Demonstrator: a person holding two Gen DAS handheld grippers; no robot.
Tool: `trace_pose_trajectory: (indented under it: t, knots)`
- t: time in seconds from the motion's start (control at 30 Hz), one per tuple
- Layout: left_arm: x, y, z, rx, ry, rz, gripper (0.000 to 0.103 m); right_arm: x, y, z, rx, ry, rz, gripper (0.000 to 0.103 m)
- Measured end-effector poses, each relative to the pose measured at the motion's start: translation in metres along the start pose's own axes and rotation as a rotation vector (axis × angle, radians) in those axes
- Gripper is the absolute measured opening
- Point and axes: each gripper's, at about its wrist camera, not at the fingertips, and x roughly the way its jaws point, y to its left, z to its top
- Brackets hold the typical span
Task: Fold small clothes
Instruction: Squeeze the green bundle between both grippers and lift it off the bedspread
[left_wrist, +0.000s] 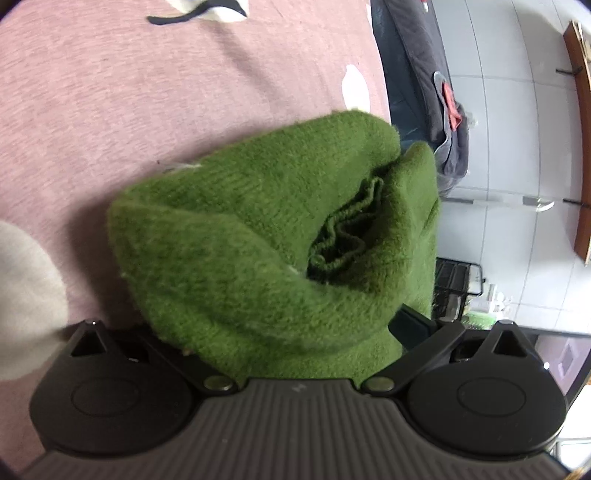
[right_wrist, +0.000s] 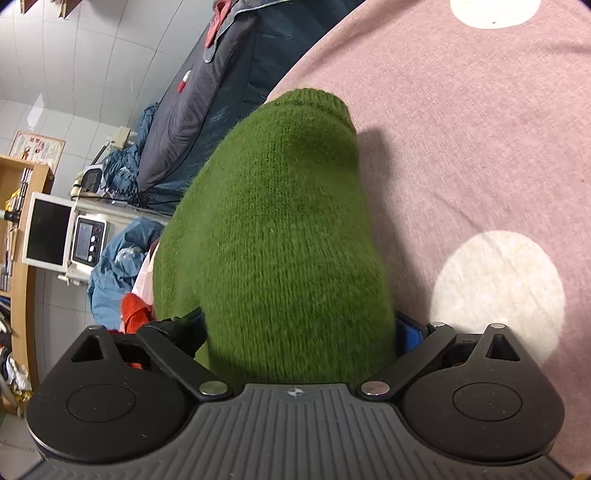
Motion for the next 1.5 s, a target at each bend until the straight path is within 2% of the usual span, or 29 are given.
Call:
trace_pose_trajectory:
  t: [0.13,0.2,0.27,0.43,0.77,1.13,1.5]
  knots:
    - [0.002,-0.002,0.001,0.000,-0.006,0.013,0.101,0.002,0.012,-0.003,-0.058,-0.003,-0.069,0.103]
    - [0.000,-0.002,-0.001,-0.004,-0.021,0.032,0.093,-0.001,0.017,-0.006,-0.103,-0.013,-0.110,0.103]
    - [-0.002,-0.004,-0.003,0.003,-0.035,0.059,0.079,-0.005,0.014,-0.008,-0.106,-0.020,-0.112,0.103]
    - [-0.008,-0.009,-0.003,0.018,-0.050,0.067,0.063,-0.014,0.015,-0.014,-0.092,-0.043,-0.114,0.103]
    - [-0.025,-0.024,-0.009,0.128,-0.040,0.105,0.048,-0.033,0.044,-0.029,-0.179,-0.103,-0.159,0.095]
    - [-0.040,-0.044,-0.031,0.250,-0.003,0.112,0.043,-0.057,0.073,-0.049,-0.254,-0.160,-0.194,0.093]
    - [-0.043,-0.075,-0.076,0.340,0.057,0.072,0.042,-0.106,0.086,-0.063,-0.323,-0.248,-0.206,0.093]
